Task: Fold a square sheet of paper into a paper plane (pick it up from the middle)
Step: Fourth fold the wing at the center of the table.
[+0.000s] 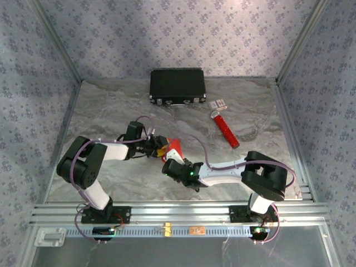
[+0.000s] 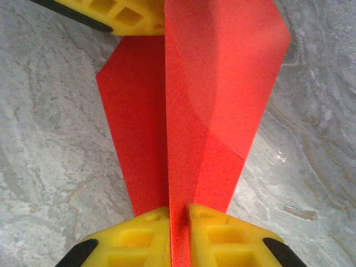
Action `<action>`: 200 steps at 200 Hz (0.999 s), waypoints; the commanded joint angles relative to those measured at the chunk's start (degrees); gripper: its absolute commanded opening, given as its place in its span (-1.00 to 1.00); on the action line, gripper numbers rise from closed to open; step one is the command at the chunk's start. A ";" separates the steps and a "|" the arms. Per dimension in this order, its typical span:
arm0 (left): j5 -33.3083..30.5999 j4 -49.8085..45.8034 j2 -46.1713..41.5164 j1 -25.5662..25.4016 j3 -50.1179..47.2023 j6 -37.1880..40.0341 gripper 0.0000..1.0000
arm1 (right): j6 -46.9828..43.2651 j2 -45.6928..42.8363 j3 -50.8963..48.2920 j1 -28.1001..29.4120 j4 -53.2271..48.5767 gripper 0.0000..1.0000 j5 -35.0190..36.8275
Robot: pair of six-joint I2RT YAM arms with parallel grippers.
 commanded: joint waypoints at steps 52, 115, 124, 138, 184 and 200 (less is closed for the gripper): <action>-3.82 -7.38 -6.31 0.84 0.09 3.92 0.17 | 3.37 -1.67 -5.59 -4.19 9.34 -0.65 -10.63; -3.80 -7.27 -6.31 0.96 -0.17 3.47 0.17 | 5.21 -3.52 -9.36 -6.78 14.60 -0.71 -15.78; -3.85 -7.28 -6.43 0.92 -0.17 3.53 0.17 | 5.30 -4.06 -9.90 -7.34 15.59 -0.74 -16.95; -4.27 -7.33 -6.75 0.94 -0.32 3.50 0.17 | 5.01 -4.96 -10.94 -8.56 17.64 -0.77 -20.06; -5.21 -7.41 -7.79 0.91 -0.87 3.48 0.05 | 6.76 -6.15 -14.98 -13.89 25.64 -0.82 -32.71; -5.37 -7.36 -7.91 0.95 -1.20 3.52 -0.11 | 7.72 -5.60 -15.97 -15.18 28.10 -0.83 -36.13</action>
